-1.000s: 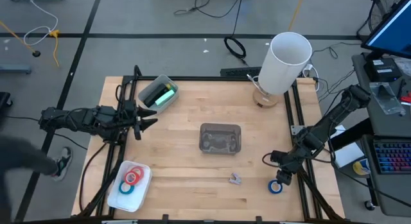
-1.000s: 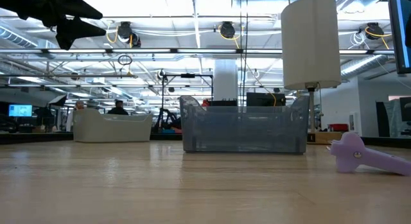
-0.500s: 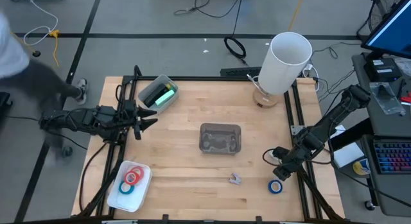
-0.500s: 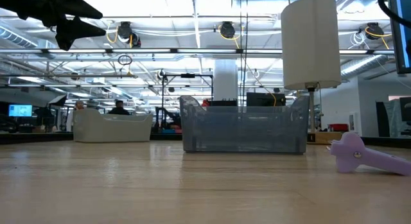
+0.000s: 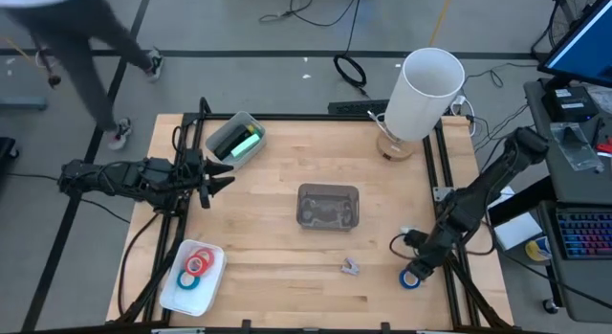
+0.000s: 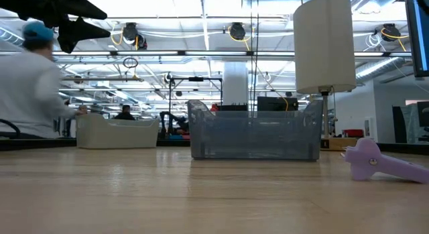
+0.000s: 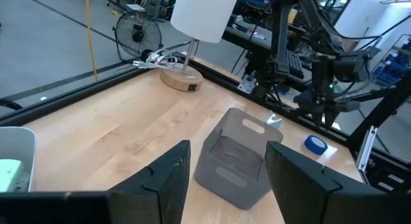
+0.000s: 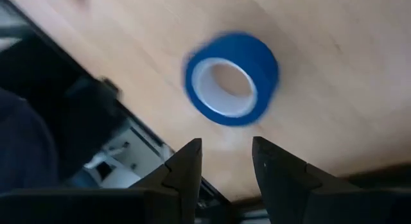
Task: Pick and place Stapler, Stapler remover, tape
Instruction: Put the blue tape into the white bin
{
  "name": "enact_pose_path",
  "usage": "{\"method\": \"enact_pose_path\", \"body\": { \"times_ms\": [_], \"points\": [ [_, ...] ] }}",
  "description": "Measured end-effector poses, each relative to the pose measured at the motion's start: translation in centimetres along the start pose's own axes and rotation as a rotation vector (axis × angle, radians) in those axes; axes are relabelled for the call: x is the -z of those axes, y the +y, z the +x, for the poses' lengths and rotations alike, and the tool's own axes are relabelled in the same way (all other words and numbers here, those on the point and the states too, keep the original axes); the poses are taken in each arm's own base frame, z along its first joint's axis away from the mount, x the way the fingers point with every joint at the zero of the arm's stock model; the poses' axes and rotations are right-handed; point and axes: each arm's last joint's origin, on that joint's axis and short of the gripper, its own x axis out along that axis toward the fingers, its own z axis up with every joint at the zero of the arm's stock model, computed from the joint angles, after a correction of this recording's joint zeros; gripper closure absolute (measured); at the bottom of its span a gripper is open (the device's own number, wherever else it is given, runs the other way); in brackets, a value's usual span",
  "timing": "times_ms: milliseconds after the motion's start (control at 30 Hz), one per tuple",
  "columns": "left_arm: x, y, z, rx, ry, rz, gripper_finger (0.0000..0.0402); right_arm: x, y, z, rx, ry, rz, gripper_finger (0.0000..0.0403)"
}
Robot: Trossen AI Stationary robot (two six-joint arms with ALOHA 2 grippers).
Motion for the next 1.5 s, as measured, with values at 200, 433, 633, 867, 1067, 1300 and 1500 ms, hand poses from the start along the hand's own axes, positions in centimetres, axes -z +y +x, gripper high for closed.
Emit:
{"method": "enact_pose_path", "body": {
  "times_ms": [200,433,633,867,1067,1300,1500],
  "points": [
    [0.0,0.0,0.0,0.0,0.0,-0.001,0.0201,0.0,0.0,0.9,0.041,0.014,0.004,0.0272],
    [0.0,0.0,0.0,-0.001,0.0,-0.002,0.0201,-0.1,0.0,1.0,0.042,-0.014,0.021,0.0272],
    [0.0,0.0,0.0,-0.001,-0.001,-0.002,0.0201,-0.3,0.0,1.0,0.031,-0.075,0.049,0.0272],
    [0.0,0.0,0.0,-0.001,-0.001,0.0,0.0201,-0.5,-0.2,1.6,0.076,-0.077,0.079,0.0272],
    [0.0,0.0,0.0,-0.001,-0.001,-0.001,0.0201,-0.6,-0.3,2.2,0.111,-0.075,0.07,0.0272],
    [0.0,0.0,0.0,-0.001,-0.001,-0.003,0.0201,-0.8,-0.1,2.8,0.115,-0.076,0.067,0.0272],
    [0.0,0.0,0.0,-0.001,-0.002,-0.003,0.0201,-1.1,-0.4,3.7,0.173,-0.087,0.072,0.0272]
  ]
}}
